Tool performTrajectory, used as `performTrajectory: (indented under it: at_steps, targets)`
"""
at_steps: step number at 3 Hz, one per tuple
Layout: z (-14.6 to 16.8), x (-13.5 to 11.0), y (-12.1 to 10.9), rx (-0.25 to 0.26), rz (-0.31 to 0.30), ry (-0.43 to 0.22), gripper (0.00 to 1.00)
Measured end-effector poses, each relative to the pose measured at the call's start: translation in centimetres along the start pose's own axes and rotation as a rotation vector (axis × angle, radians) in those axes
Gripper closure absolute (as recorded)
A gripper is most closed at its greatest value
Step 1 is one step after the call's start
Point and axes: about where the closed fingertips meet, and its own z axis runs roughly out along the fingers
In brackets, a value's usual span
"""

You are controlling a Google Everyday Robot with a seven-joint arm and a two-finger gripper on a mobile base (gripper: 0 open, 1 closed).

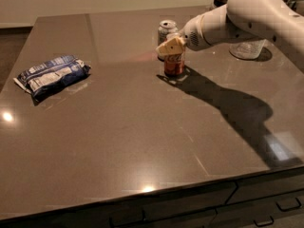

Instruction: Move coke can near 7up can

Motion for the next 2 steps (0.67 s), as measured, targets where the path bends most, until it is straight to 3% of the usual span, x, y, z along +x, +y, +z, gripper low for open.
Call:
performTrajectory:
  at_steps: [2]
  targets:
    - [-1.02,0.38,-0.73,0.021,-0.013,0.010,0.00]
